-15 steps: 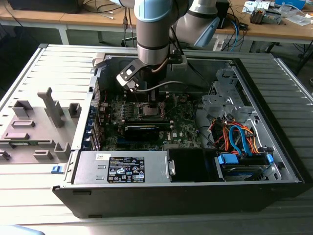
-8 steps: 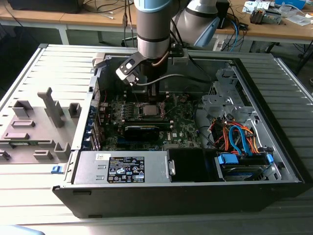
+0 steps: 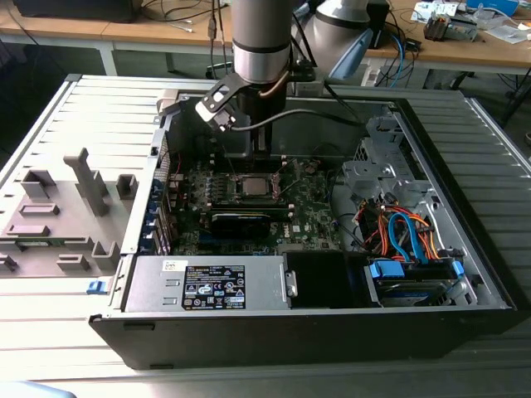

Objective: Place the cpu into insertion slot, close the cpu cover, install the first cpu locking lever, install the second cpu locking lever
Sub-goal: 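Place the cpu into insertion slot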

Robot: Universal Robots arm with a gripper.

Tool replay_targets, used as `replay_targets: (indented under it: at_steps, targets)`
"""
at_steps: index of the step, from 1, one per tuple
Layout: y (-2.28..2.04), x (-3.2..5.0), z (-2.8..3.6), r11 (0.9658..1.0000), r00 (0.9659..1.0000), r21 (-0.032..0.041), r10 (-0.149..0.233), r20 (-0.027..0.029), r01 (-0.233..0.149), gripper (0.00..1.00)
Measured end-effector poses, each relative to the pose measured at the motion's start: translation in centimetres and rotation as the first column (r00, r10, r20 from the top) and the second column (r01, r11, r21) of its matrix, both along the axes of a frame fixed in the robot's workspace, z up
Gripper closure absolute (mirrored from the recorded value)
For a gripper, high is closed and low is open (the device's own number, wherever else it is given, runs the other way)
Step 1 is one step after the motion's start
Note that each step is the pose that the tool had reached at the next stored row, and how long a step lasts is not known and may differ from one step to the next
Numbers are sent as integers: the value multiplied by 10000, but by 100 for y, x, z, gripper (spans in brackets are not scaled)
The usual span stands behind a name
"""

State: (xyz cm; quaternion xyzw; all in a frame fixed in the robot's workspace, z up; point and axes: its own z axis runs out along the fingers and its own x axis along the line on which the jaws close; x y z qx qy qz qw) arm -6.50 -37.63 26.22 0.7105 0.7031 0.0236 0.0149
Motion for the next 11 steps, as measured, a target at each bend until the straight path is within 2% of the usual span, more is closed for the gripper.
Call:
replay_targets:
  at_steps: [2,4,5,6,7,8,9,10,11]
  targets:
    - [0,6,65,10000,10000,0,2,-6,-2,89]
    - [0,54,103,10000,9999,-10,0,-139,-1,89]
    - [0,66,109,10000,9998,-41,0,-181,-1,89]
    - [0,76,113,9999,9997,-114,-1,-224,-2,89]
    - [0,83,115,9997,9997,-238,-5,-262,-2,89]
    - [0,87,115,9991,9996,-415,-9,-289,-3,89]
    - [0,93,115,9976,9995,-688,-7,-331,-16,89]
    - [-1,97,117,9970,9993,-767,76,-357,-103,89]
    - [0,98,125,9969,9992,-769,150,-363,-178,89]
